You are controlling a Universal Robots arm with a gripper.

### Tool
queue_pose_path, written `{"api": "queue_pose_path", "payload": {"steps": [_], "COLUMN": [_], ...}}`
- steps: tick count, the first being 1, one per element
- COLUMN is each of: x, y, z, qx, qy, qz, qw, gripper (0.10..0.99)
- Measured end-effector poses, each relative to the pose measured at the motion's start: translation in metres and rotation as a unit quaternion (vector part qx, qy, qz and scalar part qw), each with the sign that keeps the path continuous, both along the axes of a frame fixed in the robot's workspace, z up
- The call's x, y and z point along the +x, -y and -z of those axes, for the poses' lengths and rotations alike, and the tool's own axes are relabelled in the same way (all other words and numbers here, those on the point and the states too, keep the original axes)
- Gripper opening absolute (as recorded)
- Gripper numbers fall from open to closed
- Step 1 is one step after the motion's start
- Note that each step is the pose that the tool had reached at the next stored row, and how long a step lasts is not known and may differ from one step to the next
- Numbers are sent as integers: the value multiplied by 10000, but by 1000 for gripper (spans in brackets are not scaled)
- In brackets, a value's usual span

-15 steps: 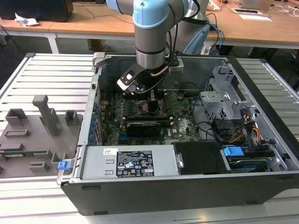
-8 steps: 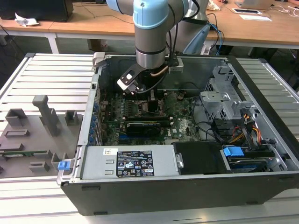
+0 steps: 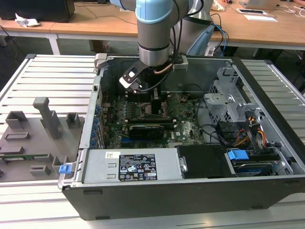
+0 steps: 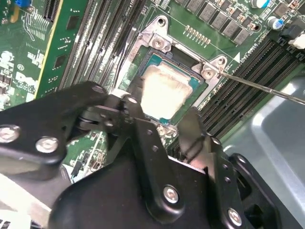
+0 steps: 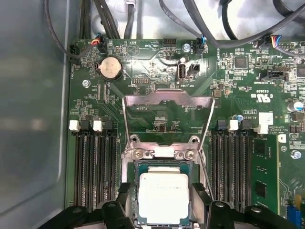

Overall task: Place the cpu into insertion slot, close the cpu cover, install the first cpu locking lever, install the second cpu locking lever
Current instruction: 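Place the cpu into insertion slot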

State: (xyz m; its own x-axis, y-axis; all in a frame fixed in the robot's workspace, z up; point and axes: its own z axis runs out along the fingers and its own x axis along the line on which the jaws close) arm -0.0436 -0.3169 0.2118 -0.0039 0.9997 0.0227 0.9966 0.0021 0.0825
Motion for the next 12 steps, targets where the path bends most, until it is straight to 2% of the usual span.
{"api": "queue_pose_path", "payload": {"steps": [1,7,12], "x": [0,0,0], "y": [0,1,1], "z": [-5,-26,-37], "qx": [0,-1,-1], "qy": [1,0,1], "qz": [0,9,10], "qw": [10000,10000,10000], "gripper": [471,110,106]}}
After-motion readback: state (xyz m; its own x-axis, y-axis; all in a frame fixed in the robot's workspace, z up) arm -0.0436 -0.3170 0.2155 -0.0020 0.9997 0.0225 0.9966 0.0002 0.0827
